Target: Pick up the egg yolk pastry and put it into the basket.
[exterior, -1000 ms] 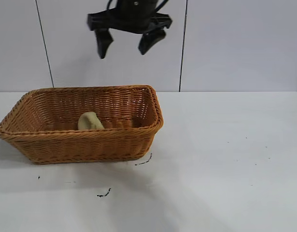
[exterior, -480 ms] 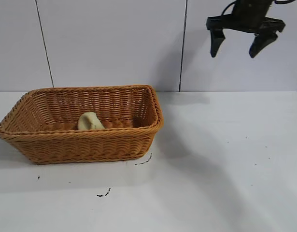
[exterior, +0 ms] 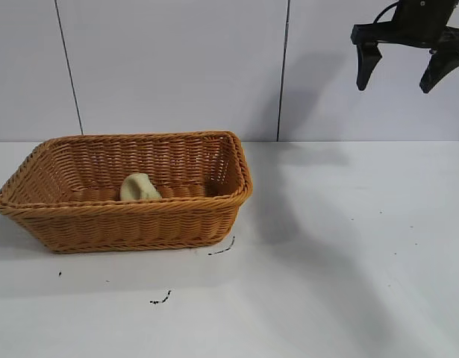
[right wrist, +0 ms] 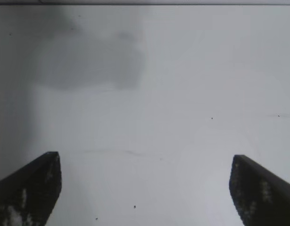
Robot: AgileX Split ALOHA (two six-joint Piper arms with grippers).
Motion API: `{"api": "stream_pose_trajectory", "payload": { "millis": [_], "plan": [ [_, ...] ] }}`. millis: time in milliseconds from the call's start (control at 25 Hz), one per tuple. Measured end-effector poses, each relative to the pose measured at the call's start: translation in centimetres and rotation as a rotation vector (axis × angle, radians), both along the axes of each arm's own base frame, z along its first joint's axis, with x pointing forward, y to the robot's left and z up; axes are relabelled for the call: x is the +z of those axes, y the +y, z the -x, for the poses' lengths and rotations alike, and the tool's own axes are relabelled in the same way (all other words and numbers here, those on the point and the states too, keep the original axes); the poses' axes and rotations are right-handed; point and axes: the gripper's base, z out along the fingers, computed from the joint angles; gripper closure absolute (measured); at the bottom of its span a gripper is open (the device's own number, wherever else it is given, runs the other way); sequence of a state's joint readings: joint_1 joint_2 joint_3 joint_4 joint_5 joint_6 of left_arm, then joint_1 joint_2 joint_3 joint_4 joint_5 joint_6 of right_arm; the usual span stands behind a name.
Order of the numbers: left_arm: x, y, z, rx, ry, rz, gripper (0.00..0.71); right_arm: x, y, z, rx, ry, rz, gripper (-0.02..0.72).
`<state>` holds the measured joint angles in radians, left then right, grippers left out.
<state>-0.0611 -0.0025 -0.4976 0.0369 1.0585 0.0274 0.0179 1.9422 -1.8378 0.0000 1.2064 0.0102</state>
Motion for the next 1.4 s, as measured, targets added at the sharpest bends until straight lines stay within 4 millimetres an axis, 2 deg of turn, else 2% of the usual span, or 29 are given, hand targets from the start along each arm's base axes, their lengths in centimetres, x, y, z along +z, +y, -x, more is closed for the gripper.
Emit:
{"api": "stream_pose_trajectory", "payload": {
  "millis": [80,200,360,600,720,960,1040,1280,1400],
  "plan": [
    [0.0,0.0,0.0,0.0,0.0,0.0,0.017,1.0,0.0,3.2,0.009,0.015,-0.004,0.008],
    [0.0,0.0,0.0,0.0,0.0,0.0,0.017,2.5,-0.1,9.0,0.024,0.024,0.0,0.008],
    [0.0,0.0,0.0,0.0,0.0,0.0,0.017,3.3,-0.2,16.7,0.035,0.007,0.003,0.008],
    [0.0,0.0,0.0,0.0,0.0,0.0,0.017,1.0,-0.4,27.2,0.036,-0.073,0.004,0.008],
    [0.0,0.0,0.0,0.0,0.0,0.0,0.017,-0.5,-0.4,31.1,0.034,-0.2,-0.004,0.008],
    [0.0,0.0,0.0,0.0,0.0,0.0,0.017,-3.2,-0.5,37.3,0.034,-0.438,-0.012,0.008],
    [0.0,0.0,0.0,0.0,0.0,0.0,0.017,-3.0,-0.5,38.7,0.034,-0.53,-0.013,0.008],
    [0.0,0.0,0.0,0.0,0.0,0.0,0.017,-2.7,-0.5,41.9,0.025,-0.753,-0.022,0.008],
    [0.0,0.0,0.0,0.0,0.0,0.0,0.017,-2.7,-0.6,42.3,0.019,-0.776,-0.028,0.008]
  ]
}}
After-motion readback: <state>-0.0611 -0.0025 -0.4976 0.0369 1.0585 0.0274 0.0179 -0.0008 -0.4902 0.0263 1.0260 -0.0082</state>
